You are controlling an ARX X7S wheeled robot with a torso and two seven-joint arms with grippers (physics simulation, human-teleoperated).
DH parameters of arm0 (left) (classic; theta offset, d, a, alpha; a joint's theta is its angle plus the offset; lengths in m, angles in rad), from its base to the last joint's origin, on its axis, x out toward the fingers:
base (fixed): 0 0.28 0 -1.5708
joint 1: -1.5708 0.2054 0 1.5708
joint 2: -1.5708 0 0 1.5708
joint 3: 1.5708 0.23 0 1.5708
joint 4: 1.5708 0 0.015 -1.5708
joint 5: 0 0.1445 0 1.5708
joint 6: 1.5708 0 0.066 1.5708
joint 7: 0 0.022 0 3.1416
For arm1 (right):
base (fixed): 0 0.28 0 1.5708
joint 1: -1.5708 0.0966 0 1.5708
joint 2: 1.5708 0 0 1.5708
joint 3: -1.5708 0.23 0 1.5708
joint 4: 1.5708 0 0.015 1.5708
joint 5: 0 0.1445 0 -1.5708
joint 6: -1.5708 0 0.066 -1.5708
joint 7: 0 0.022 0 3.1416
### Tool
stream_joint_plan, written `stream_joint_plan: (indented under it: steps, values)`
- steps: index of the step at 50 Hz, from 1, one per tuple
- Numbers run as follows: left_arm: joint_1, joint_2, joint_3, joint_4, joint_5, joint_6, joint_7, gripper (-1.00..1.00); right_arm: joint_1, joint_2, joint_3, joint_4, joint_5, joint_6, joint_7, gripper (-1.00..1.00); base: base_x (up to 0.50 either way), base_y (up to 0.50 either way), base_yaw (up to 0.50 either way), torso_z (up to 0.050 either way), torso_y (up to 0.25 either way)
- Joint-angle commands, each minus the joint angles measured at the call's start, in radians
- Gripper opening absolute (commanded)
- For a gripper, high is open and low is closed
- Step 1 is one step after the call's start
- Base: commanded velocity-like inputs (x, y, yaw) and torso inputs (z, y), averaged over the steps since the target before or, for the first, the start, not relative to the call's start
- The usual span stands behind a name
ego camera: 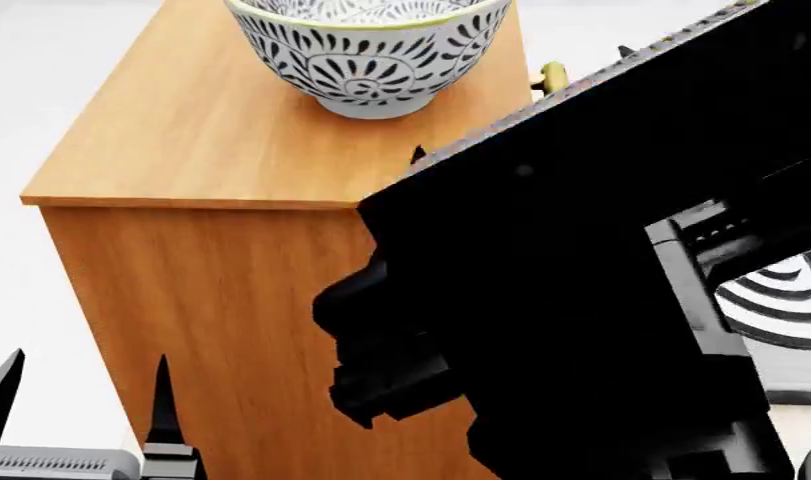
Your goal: Put the bowl on the top of the cabinet.
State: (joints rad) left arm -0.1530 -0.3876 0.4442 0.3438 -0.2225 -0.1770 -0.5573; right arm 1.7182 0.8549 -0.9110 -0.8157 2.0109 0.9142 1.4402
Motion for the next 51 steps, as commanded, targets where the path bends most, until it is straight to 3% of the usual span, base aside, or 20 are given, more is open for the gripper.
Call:
stream_joint_plan:
  steps: [1,8,18,36,51]
  values:
    - [-0.002,0.0,0.004,-0.001,0.001,0.001,-0.002,1.0,-0.394,0.196,0.029,-0.154,-0.331,-0.118,-0.153,1.0,0.0,0.0,0.0,0.0,0.0]
    - [0.001,-0.002,0.003,0.003,-0.001,0.003,-0.004,1.0,-0.643,0.259,-0.003,-0.146,-0.605,-0.238,-0.264,1.0,0.0,0.0,0.0,0.0,0.0]
    - [-0.004,0.0,0.008,0.002,0.001,0.0,-0.005,1.0,-0.918,0.214,-0.106,0.044,-0.938,-0.411,-0.386,1.0,0.0,0.0,0.0,0.0,0.0]
    - [-0.005,0.001,0.009,-0.02,-0.001,0.014,-0.005,1.0,-1.067,0.069,-0.149,0.407,-1.078,-0.618,-0.548,1.0,0.0,0.0,0.0,0.0,0.0]
    - [-0.002,0.001,0.011,-0.04,0.0,0.034,-0.004,1.0,-1.061,0.043,-0.151,0.433,-1.088,-0.618,-0.563,1.0,0.0,0.0,0.0,0.0,0.0]
